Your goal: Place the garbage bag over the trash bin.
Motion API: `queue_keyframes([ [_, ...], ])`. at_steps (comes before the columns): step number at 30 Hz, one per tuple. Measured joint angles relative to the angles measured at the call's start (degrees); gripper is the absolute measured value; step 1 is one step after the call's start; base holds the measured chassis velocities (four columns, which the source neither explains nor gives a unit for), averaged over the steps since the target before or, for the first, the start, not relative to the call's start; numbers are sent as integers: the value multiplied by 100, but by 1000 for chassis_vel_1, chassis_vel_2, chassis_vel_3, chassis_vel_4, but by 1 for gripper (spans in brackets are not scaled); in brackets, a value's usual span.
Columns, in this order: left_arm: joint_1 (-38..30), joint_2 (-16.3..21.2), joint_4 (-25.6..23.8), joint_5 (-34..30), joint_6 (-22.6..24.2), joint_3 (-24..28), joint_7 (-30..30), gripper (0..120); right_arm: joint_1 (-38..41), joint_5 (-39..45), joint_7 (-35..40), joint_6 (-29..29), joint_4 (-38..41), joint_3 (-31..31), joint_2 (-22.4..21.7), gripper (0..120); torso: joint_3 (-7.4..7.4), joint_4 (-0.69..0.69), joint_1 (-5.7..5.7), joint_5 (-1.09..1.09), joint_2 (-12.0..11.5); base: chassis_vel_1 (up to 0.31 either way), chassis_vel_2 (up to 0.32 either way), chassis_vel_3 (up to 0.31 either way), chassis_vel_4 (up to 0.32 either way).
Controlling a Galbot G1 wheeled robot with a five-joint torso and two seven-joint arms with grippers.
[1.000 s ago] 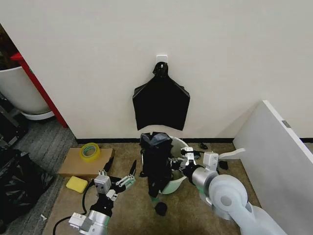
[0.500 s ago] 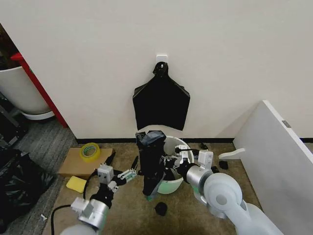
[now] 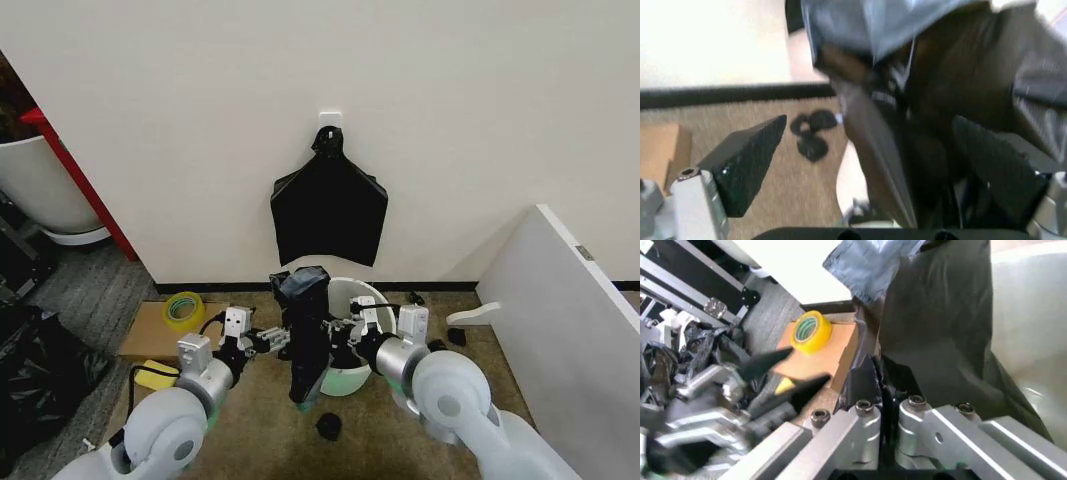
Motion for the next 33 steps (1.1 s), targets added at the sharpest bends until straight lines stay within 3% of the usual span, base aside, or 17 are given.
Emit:
queue_keyframes([
  [5,-101,24,125,-197,139,187,-86,96,147,46,2,-18,-112,-100,11,0,0,5,0,1,0,0,0,0,0],
  [12,-914,-123,469,-474,406,904,-331,96,128,60,9,-47,-118,-93,-20,0,0,2,-1,0,0,0,0,0,0],
  [16,-1429,-185,619,-766,789,1125,-657,96,103,60,12,-50,-60,-72,-58,0,0,1,0,1,0,0,0,0,0],
  [17,-1612,-223,667,-1007,981,1179,-871,96,99,60,13,-53,-33,-67,-70,0,0,2,0,1,0,0,0,0,0],
  [18,-1997,-347,795,-1723,1374,1299,-1377,96,92,60,13,-62,5,-60,-91,0,0,2,0,2,0,0,0,0,0],
  [22,-2410,-575,1051,-2342,1717,1475,-1935,95,87,62,13,-63,37,-37,-110,0,0,2,0,1,0,0,0,0,0],
  [28,-2644,-721,1177,-2748,2032,1588,-2440,94,71,60,15,-61,43,-14,-117,0,0,2,0,1,0,0,0,0,0],
  [33,-2664,-726,1201,-2828,2140,1595,-2553,85,64,51,17,-52,43,4,-108,0,0,2,0,0,0,0,0,0,0],
])
